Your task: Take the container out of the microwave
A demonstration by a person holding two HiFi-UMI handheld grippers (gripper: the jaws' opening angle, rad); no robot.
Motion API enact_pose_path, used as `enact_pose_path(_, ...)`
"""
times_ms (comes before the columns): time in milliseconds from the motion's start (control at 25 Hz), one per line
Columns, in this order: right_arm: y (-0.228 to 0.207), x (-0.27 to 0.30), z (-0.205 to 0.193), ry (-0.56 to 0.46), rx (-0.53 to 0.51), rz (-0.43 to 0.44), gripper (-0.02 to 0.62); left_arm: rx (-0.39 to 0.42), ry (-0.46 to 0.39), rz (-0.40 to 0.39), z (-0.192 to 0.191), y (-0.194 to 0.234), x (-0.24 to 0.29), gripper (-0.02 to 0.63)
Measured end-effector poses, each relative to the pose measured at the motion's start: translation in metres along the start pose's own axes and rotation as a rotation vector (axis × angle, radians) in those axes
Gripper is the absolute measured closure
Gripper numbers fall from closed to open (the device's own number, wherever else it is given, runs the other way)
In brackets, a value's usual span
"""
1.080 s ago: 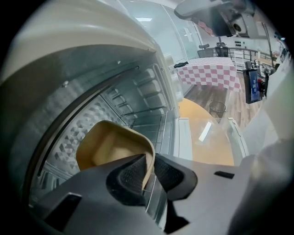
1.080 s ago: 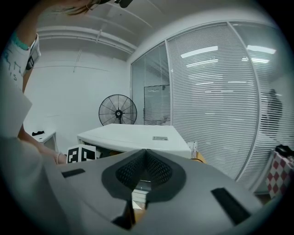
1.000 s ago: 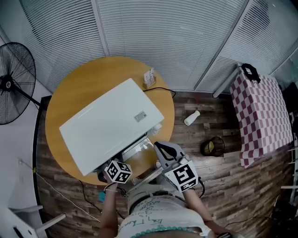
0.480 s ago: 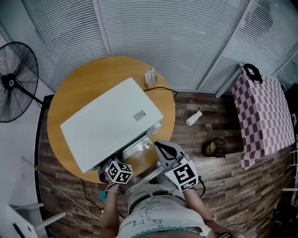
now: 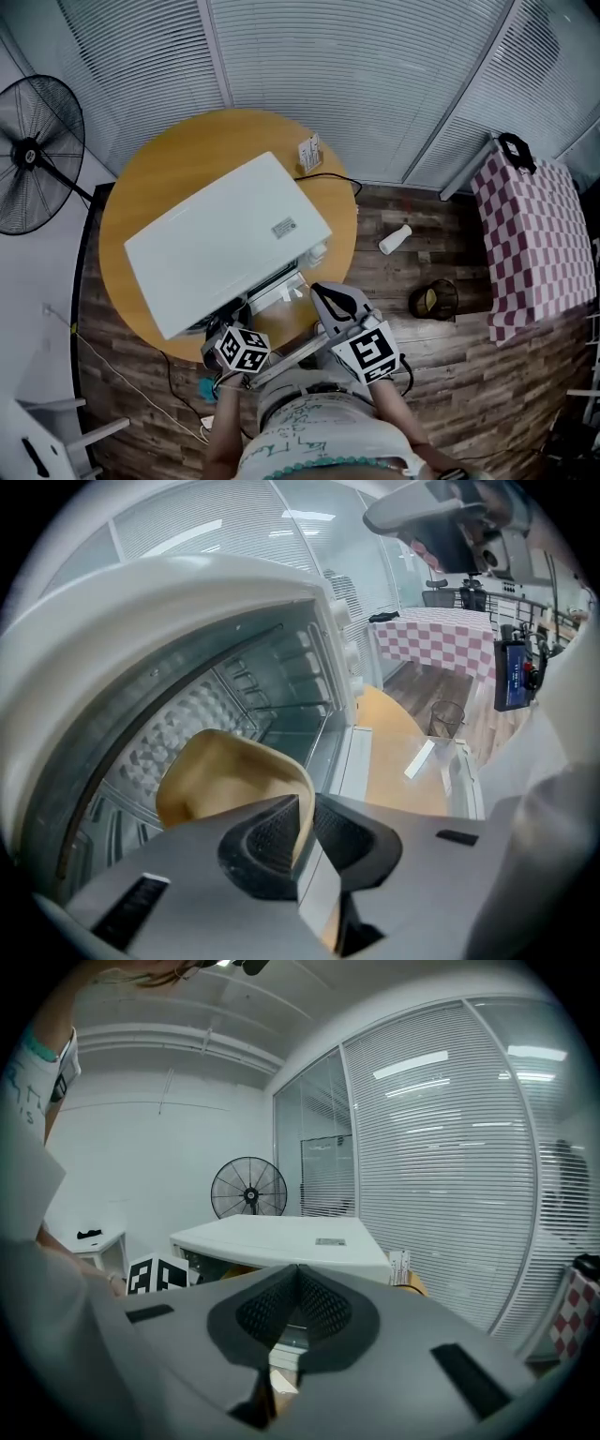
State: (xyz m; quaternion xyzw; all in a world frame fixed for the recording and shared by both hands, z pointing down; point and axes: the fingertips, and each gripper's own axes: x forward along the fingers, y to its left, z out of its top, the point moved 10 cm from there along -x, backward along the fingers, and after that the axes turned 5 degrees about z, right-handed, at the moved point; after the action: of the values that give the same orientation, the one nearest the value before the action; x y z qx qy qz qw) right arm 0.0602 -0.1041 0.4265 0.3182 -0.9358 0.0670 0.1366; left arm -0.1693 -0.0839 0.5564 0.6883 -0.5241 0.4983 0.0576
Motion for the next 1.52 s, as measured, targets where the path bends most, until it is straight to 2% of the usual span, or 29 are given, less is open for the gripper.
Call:
enact_pose_path(680,-0.003,0.002,-0.003,0.006,-0.015,0.076,0.603,-0.053,0.03,0.011,-0.003,-0.016,-0.013,0.554)
enact_pose_path(1120,-0.03,-0.009,-0.005,-0.005,-0.02,0.091,0.603,-0.074,0.034,0.006,0.014,-0.033,-0.025,0.554)
enact_pose_path(1520,-0.048,-0.008,-0.008,-0.004,-0.044,0.193,0.603,-0.153,0.068,0.017,0.028,-0.06,-0.036,0.554)
